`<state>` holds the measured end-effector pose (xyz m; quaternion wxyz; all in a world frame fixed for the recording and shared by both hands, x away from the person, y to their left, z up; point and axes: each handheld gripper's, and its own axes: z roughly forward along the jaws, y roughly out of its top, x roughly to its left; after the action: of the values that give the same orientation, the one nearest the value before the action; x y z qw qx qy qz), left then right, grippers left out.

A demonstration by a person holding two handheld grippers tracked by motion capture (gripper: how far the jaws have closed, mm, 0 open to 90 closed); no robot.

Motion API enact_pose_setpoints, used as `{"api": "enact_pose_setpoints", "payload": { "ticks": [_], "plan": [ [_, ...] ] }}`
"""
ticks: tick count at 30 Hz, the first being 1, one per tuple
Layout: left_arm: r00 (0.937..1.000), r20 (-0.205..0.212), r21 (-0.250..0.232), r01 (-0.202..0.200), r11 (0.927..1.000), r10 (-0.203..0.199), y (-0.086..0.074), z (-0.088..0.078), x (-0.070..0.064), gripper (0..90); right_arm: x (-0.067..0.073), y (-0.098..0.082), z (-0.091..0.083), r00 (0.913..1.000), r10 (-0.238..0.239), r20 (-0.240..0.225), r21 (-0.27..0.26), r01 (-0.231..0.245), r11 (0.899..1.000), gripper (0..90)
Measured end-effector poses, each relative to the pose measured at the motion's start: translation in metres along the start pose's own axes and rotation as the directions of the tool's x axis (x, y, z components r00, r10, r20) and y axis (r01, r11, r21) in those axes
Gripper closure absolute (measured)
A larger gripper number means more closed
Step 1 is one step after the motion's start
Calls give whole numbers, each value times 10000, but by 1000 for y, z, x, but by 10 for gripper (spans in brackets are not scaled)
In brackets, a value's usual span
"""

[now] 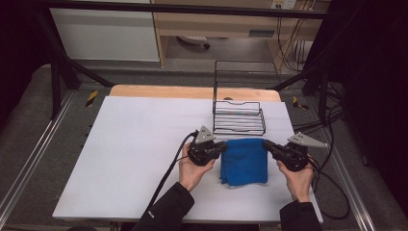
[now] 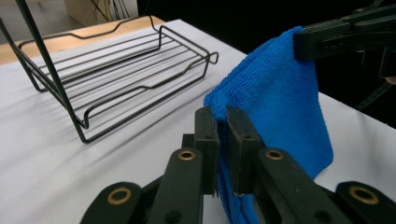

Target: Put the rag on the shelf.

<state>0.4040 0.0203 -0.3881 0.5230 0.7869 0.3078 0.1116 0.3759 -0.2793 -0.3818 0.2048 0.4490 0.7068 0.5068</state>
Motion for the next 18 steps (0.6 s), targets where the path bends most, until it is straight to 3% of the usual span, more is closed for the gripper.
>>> {"api": "enact_pose_setpoints", "payload": {
  "ticks": [18],
  "plan": [
    [9984, -43, -789, -560, 9953, 558, 26, -18, -9, 838, 8, 19, -20, 9996, -280, 91, -1174, 289, 9927, 867]
  ]
}}
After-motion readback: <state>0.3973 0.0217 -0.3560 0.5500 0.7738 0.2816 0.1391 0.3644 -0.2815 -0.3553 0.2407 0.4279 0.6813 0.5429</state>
